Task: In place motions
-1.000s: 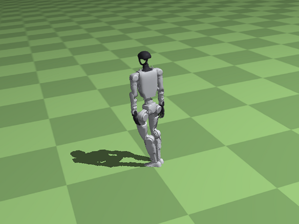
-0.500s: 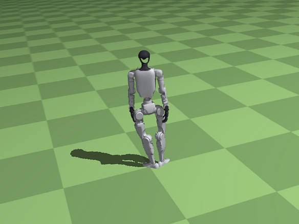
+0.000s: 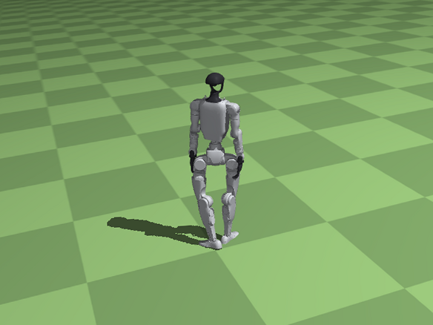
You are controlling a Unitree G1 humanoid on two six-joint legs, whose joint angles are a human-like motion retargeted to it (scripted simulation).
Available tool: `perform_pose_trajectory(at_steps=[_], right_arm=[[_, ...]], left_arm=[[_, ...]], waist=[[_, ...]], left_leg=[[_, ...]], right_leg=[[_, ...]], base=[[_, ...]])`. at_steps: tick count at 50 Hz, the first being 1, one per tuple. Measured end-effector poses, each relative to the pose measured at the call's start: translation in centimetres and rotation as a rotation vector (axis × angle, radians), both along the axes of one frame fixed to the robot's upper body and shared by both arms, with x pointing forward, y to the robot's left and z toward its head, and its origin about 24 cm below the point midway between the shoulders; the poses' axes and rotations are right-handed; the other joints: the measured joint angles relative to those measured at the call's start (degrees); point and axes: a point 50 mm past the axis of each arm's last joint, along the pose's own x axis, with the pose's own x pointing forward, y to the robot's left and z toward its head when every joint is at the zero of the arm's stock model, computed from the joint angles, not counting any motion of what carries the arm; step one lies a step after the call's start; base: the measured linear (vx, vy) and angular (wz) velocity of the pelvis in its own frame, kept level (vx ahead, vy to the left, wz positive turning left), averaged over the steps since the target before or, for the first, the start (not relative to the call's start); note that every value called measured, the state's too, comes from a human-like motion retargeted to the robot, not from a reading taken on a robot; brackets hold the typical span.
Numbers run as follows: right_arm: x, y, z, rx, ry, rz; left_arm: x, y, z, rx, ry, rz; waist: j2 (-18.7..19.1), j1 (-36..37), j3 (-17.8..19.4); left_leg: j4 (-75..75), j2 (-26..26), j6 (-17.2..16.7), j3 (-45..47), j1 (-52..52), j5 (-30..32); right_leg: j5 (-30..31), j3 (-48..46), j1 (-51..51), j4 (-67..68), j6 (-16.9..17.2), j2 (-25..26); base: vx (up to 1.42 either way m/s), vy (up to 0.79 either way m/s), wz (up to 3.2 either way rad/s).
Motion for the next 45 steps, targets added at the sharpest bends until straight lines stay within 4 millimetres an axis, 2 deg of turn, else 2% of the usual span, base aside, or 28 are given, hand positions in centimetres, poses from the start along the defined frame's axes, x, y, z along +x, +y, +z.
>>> perform_pose_trajectory(at_steps=[2, 5, 7, 8, 11, 15, 18, 20, 22, 23, 24, 25, 27, 28, 32, 34, 37, 45], right_arm=[[0.1, 0.0, 0.0, 0.003, 0.002, 0.007], [0.3, -0.1, 0.0, -0.003, 0.006, 0.023], [0.2, -0.4, 0.1, -0.010, 0.019, 0.032], [0.2, -0.6, 0.1, -0.017, 0.023, 0.032], [0.4, -1.3, 0.2, -0.040, 0.029, 0.028], [0.7, -2.1, 0.3, -0.066, 0.023, 0.023], [0.6, -2.6, 0.4, -0.081, 0.022, 0.017], [0.3, -2.8, 0.4, -0.089, 0.030, 0.012], [0.1, -2.9, 0.4, -0.091, 0.040, 0.003], [-0.1, -2.9, 0.4, -0.091, 0.046, 0.000], [-0.3, -3.0, 0.4, -0.090, 0.055, 0.002], [-0.5, -3.0, 0.4, -0.088, 0.065, 0.006], [-0.7, -2.4, 0.3, -0.084, 0.077, 0.023], [-0.4, -2.0, 0.2, -0.082, 0.066, 0.012], [-0.6, -1.1, 0.1, -0.046, 0.028, -0.102], [-1.6, -0.8, 0.0, -0.023, 0.056, -0.134], [-2.4, -0.7, 0.0, -0.030, 0.095, -0.099], [-1.4, -0.8, 0.0, -0.030, 0.063, -0.013]], left_arm=[[-0.2, 0.0, 0.0, 0.005, -0.003, 0.019], [0.0, 0.0, -0.1, 0.009, -0.016, 0.051], [0.1, 0.0, -0.1, 0.014, -0.021, 0.067], [0.4, -0.2, -0.1, 0.012, -0.029, 0.067], [1.3, -0.8, -0.2, -0.004, -0.057, 0.057], [2.8, -1.3, -0.3, -0.026, -0.106, 0.017], [3.6, -1.6, -0.3, -0.029, -0.129, -0.045], [3.8, -1.7, -0.3, -0.025, -0.133, -0.076], [3.8, -1.7, -0.3, -0.025, -0.134, -0.099], [3.7, -1.7, -0.3, -0.028, -0.132, -0.109], [3.4, -1.8, -0.3, -0.036, -0.127, -0.111], [3.1, -1.8, -0.3, -0.045, -0.121, -0.111], [2.5, -2.1, -0.3, -0.081, -0.105, -0.092], [2.6, -2.2, -0.3, -0.094, -0.103, -0.090], [3.2, -1.7, -0.3, -0.075, -0.116, -0.116], [3.0, -1.5, -0.3, -0.066, -0.116, -0.144], [2.6, -1.6, -0.3, -0.068, -0.096, -0.147], [2.3, -1.2, -0.2, -0.064, -0.090, -0.088]], waist=[[-2.17, 0.34, -0.41], [-4.88, 1.09, -0.67], [-5.17, 2.77, 0.58], [-5.34, 3.26, 0.95], [-6.18, 4.71, 1.74], [-6.81, 6.27, 3.42], [-5.82, 8.15, 4.80], [-4.73, 9.53, 5.72], [-3.41, 10.29, 6.33], [-3.13, 10.05, 6.24], [-2.31, 8.58, 5.64], [-1.22, 6.48, 4.80], [0.54, 3.60, 2.82], [1.01, 2.53, 2.82], [0.12, 4.07, 4.08], [0.06, 4.71, 2.72], [-0.20, 5.16, 1.56], [-0.53, 4.96, 1.90]], left_leg=[[8.05, 1.98, 3.10, -0.35, -1.16, 1.44], [24.07, 6.12, 10.93, -5.62, -6.83, 1.06], [33.22, 9.45, 13.14, -12.07, -9.30, 0.85], [34.96, 8.68, 13.14, -15.66, -10.90, 1.85], [34.11, -0.05, 12.35, -27.12, -16.48, 3.46], [28.69, -4.82, 12.01, -29.74, -17.62, 0.39], [18.02, -11.39, 8.76, -38.50, -17.91, 0.08], [9.44, -13.48, 6.93, -42.26, -16.19, 1.11], [2.04, -13.68, 7.29, -42.77, -14.04, 3.72], [-0.98, -14.02, 10.74, -41.93, -13.21, 7.15], [-2.59, -14.09, 10.92, -43.02, -12.43, 6.93], [-3.51, -14.02, 9.46, -45.08, -11.66, 4.89], [-4.62, -10.56, 8.54, -37.50, -12.42, 6.35], [-5.83, -10.83, 8.88, -38.31, -12.18, 6.52], [-8.91, -11.74, 9.43, -36.48, -9.01, 6.24], [-9.36, -11.78, 9.17, -35.76, -8.65, 5.66], [-8.83, -11.93, 9.27, -35.71, -8.92, 4.87], [-8.86, -12.11, 9.35, -34.93, -7.60, 3.36]], right_leg=[[0.00, 2.81, 0.02, 0.35, 0.08, -1.98], [0.31, 6.99, -0.38, 0.90, 0.10, -4.48], [0.11, 10.53, 0.67, 1.13, -0.68, -2.82], [0.64, 11.84, 0.52, 1.03, -0.90, -2.82], [2.19, 14.35, -0.21, 0.75, -1.01, -4.28], [2.84, 17.38, -0.40, 1.04, -1.32, -5.05], [3.45, 19.92, -0.13, 0.75, -1.55, -3.77], [3.54, 21.85, 0.32, 0.74, -1.82, -1.95], [3.38, 23.09, 0.90, 0.73, -2.12, 0.14], [3.23, 23.57, 1.22, 0.70, -2.05, 0.55], [3.00, 23.36, 1.15, 0.77, -1.89, 1.13], [2.72, 22.80, 0.90, 0.90, -1.68, 1.80], [2.59, 23.16, -0.85, 1.35, -1.51, 2.66], [2.48, 23.02, -1.26, 1.55, -1.52, 2.92], [2.25, 24.64, -0.23, 1.99, -1.65, 3.37], [2.20, 24.46, -0.36, 1.91, -1.15, 3.09], [2.27, 24.11, -0.28, 1.59, -0.83, 2.97], [1.71, 24.48, 0.55, 2.15, -0.26, 2.97]], base=[[0.29, -0.08, -0.94], [0.21, -0.04, -1.08], [0.24, -0.04, -1.47], [0.12, 0.10, -1.20], [0.02, 0.22, -0.99], [0.06, 0.20, -1.01], [0.05, 0.21, -1.24], [0.05, 0.14, -1.32], [0.05, 0.08, -1.02], [0.08, 0.05, -0.45], [0.12, 0.03, 0.11], [0.14, 0.02, 0.24], [0.05, 0.05, -0.08], [-0.10, 0.09, -0.29], [-0.05, 0.09, -0.58], [0.13, 0.04, -0.14], [0.03, 0.01, 0.02], [-0.02, 0.02, -0.08]])
